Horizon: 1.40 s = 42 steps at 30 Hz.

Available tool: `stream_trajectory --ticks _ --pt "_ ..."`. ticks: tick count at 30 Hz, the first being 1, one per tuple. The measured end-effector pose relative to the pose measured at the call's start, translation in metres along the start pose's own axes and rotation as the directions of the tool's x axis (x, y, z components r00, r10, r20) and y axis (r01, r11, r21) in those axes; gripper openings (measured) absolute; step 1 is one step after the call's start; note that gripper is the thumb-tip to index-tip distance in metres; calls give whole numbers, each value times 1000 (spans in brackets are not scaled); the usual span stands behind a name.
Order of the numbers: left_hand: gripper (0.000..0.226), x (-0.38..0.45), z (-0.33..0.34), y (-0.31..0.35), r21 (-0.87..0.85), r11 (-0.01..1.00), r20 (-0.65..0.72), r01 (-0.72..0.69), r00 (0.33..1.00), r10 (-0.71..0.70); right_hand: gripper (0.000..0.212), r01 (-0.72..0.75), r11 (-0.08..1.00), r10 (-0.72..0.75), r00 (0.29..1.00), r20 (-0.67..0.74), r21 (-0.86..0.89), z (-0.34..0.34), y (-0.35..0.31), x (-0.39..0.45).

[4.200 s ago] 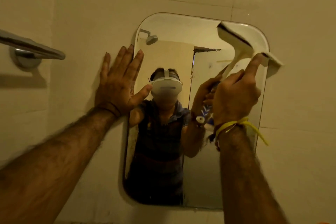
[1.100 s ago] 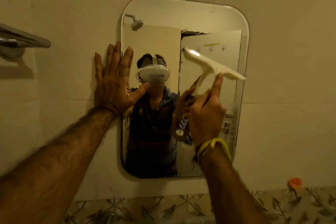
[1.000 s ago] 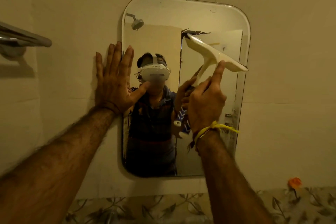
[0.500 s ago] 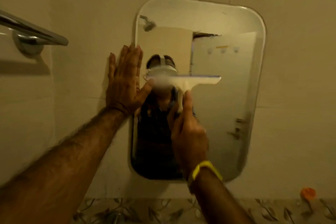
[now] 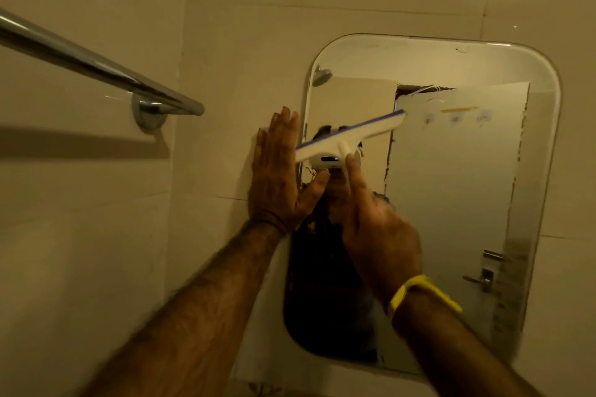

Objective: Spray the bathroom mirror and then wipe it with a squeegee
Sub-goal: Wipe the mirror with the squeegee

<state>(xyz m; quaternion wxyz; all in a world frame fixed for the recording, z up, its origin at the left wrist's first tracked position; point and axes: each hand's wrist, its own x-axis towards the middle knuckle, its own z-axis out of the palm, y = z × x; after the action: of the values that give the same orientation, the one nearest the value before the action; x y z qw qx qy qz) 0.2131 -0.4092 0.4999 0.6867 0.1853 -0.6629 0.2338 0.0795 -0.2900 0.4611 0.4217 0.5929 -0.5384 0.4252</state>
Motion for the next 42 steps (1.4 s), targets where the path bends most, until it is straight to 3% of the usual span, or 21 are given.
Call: stream_trajectory --ticks 3,9,14,17,23,29,33,35,39,42 --pt "87 0 0 0 -11 1000 -10 -2 1000 2 62 -44 998 39 994 -104 -43 -6 -4 24" --pt "84 1 -4 4 81 995 96 -51 994 43 59 -14 1000 15 994 112 -8 -15 22 -54" --pt "82 -2 0 6 197 972 152 -124 984 94 59 -118 993 117 988 -96 -8 -24 34 -3" --pt "82 -4 1 6 232 967 146 -103 987 70 59 -163 987 160 979 -126 -11 -29 36 9" --pt "86 -42 3 4 232 965 158 -125 983 89 56 -106 994 106 994 1 -33 -31 55 -74" --pt "87 -40 2 8 244 964 150 -102 986 66 57 -345 934 358 898 -256 97 -39 59 -17" --pt "92 -39 0 10 269 958 188 -98 981 47 55 -329 927 351 931 -105 182 -28 32 -91" --pt "93 -38 -1 12 285 953 207 -104 977 44 56 -297 936 322 939 -121 191 -28 39 -88" --pt "92 -38 -1 12 265 959 200 -102 979 49 62 -470 845 528 808 -263 253 -39 82 -26" --pt "92 -39 -1 11 245 964 185 -107 981 62 61 -545 787 613 746 -261 290 -37 79 -47"
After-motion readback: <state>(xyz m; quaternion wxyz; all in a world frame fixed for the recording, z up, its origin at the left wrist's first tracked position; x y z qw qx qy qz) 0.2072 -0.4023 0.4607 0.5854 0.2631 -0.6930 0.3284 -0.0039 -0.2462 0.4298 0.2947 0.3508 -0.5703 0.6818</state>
